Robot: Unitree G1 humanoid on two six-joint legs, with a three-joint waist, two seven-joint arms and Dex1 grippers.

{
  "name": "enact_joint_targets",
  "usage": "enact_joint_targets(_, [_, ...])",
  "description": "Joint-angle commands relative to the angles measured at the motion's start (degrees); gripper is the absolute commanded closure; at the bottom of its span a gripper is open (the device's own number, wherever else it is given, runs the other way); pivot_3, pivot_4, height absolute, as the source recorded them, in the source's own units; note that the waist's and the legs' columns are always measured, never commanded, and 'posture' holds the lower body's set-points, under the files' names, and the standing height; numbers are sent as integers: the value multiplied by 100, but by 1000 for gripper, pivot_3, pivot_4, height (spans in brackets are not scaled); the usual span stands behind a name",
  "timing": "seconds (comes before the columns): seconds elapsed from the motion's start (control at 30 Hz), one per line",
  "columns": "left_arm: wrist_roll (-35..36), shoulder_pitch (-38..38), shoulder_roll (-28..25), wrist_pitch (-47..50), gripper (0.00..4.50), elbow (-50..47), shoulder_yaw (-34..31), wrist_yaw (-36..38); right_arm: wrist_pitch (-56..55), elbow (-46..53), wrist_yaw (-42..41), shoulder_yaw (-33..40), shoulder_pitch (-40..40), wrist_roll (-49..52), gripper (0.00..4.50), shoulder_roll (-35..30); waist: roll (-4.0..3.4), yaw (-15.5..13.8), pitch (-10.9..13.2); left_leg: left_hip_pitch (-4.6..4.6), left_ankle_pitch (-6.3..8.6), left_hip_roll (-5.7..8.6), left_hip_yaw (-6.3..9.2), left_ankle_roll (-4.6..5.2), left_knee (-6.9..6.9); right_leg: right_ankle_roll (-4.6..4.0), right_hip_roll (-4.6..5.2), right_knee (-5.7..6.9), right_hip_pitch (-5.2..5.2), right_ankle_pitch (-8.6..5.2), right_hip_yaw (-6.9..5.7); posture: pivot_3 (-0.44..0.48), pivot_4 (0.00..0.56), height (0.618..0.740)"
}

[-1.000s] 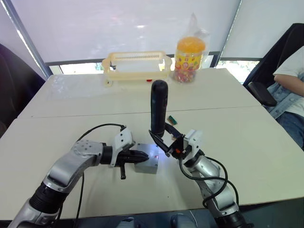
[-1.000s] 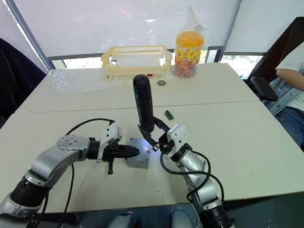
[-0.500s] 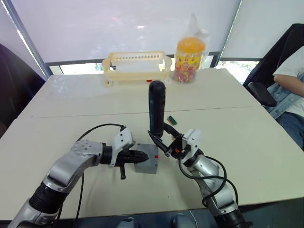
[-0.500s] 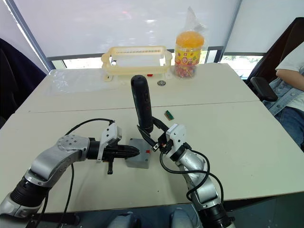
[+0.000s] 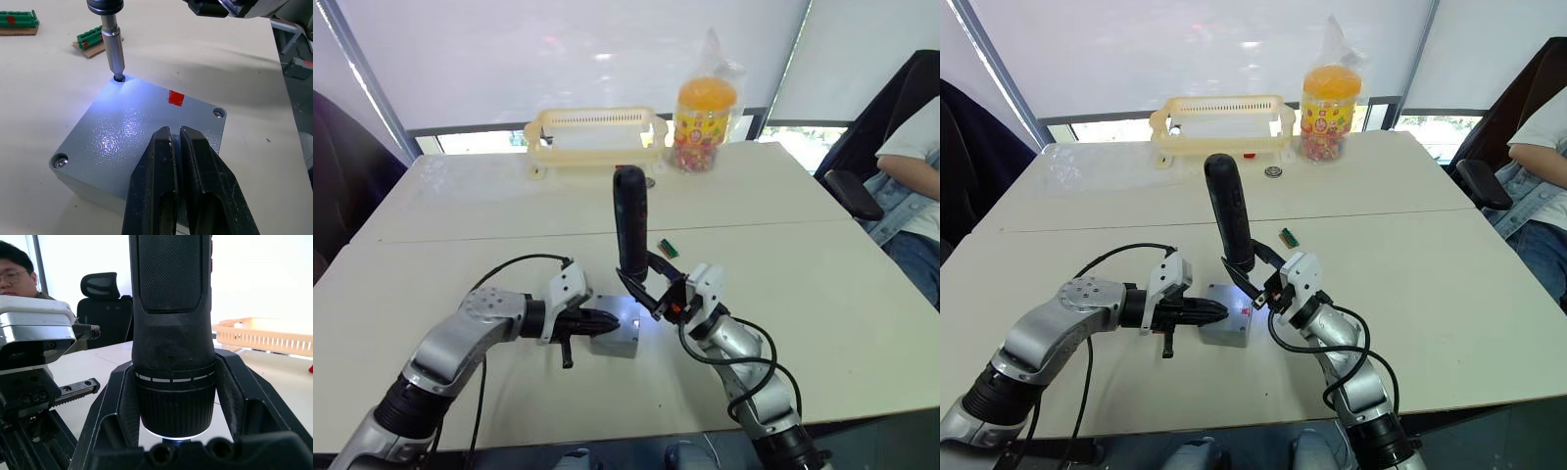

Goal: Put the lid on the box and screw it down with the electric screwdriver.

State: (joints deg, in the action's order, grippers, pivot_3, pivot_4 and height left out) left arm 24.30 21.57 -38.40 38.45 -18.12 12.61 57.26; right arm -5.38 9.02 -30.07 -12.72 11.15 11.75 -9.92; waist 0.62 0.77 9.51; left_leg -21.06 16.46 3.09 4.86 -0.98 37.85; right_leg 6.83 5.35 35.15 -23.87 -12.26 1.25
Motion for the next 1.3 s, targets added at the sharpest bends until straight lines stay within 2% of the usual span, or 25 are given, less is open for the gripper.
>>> enact_joint_targets(0.03, [-116, -21, -47, 18, 4240, 35, 140, 20, 842, 625, 254, 362, 265, 382, 2715, -45, -3, 0, 5, -2, 0, 0, 0, 0, 0, 0, 1, 0, -1, 0, 0, 0, 150, 740])
enact_joint_targets(0.23, [-215, -90, -13, -85, 4240, 179, 293, 68, 1986, 1841, 496, 567, 577, 907, 2715, -156, -9, -19, 14, -41, -2, 6, 0, -3, 0, 0, 6, 1, -43, 3, 0, 0, 150, 740])
enact_joint_targets(0.33, [-235, -83, 23, -142, 4240, 252, 319, 75, 2616, 2268, 800, 935, 897, 1419, 2715, -126, -12, -7, 16, -41, -1, 7, -1, -2, -1, 0, 10, -1, -44, 2, 1, 0, 150, 740])
enact_joint_targets(0.47, [-117, 25, 151, -144, 4240, 327, 198, 49, 3571, 2340, 1391, 1718, 1541, 2459, 2715, -112, -18, -23, 20, -40, -1, 7, 0, -1, -1, 0, 10, 0, -43, 2, 0, 0, 150, 740])
enact_joint_targets(0.6, [5, 63, 330, -162, 4240, 414, -11, -60, 4168, 2216, 1702, 2124, 1747, 2923, 2715, -316, -18, -11, 23, -43, 0, 8, 0, 1, -1, 2, 12, -4, -42, 2, -3, 0, 150, 740])
enact_joint_targets(0.7, [159, 50, 387, -76, 4240, 412, -176, -80, 4629, 2038, 1957, 2324, 1896, 3152, 2715, -453, -35, 12, 39, -45, 1, 8, -4, 2, -2, 2, 13, -4, -47, 2, -2, 0, 150, 740])
enact_joint_targets(0.8, [427, 262, 409, 177, 4240, 292, -542, -244, 5476, 1742, 2252, 2677, 2229, 3403, 2715, -997, -42, 15, 77, -46, 1, 8, -7, 3, -7, 1, 13, -1, -52, 2, 0, 0, 150, 740])
enact_joint_targets(0.97, [357, 701, 36, 353, 4240, -84, -662, -282, 7641, 1469, 2455, 3237, 2649, 4358, 2715, -2234, -34, -13, 117, -89, 0, 9, 0, 3, -3, 17, 13, -3, -82, 12, -10, 0, 150, 740])
enact_joint_targets(1.1, [285, 923, -311, 198, 4240, -346, -404, 130, 9572, 634, 3126, 4001, 3065, 5082, 2715, -2451, -35, 21, 118, -139, 1, 12, -14, 4, 0, 20, 21, 0, -137, 16, -2, 0, 150, 740])
enact_joint_targets(1.3, [16, 1267, -440, -228, 4240, -134, 108, 751, 9788, -600, 4227, 4046, 2423, 6342, 2715, -3348, -32, -68, 123, -149, 3, 16, -16, 9, -1, 17, 24, -16, -135, 14, -4, 0, 150, 740])
